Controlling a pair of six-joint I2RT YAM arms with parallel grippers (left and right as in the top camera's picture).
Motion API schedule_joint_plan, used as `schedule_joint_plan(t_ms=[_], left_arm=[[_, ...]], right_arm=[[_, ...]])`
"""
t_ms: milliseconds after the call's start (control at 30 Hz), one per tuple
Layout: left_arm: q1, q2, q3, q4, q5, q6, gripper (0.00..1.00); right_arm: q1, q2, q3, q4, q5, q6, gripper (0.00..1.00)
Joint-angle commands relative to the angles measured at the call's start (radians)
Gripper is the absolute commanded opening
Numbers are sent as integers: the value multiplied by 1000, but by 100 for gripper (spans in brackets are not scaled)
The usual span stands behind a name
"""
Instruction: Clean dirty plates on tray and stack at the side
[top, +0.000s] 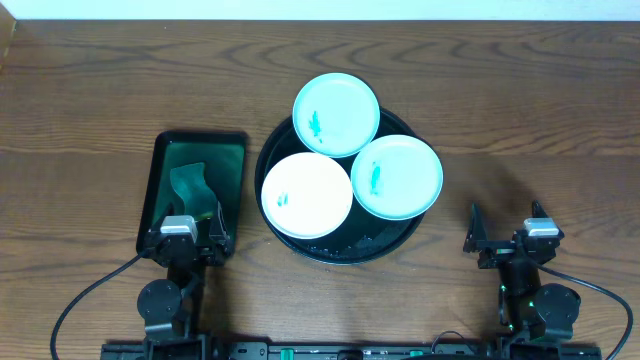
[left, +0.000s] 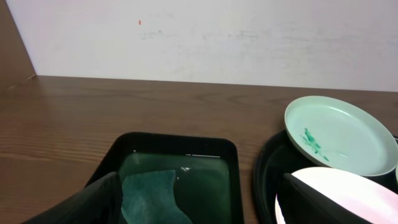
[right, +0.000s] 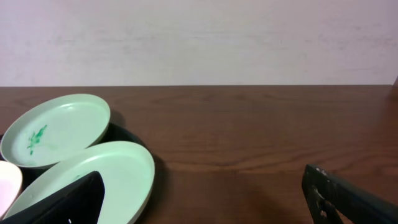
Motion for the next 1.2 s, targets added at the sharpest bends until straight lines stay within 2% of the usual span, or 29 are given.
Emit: schedule_joint_plan(t_ms=[0,1167], left_arm=[[-4,-4,-14,-39,3,17,80],[-4,-4,-14,-21,21,3,80]], right_arm=[[-9,-2,-2,-4,3,-7,99],[-9,-2,-2,-4,2,-7,99]])
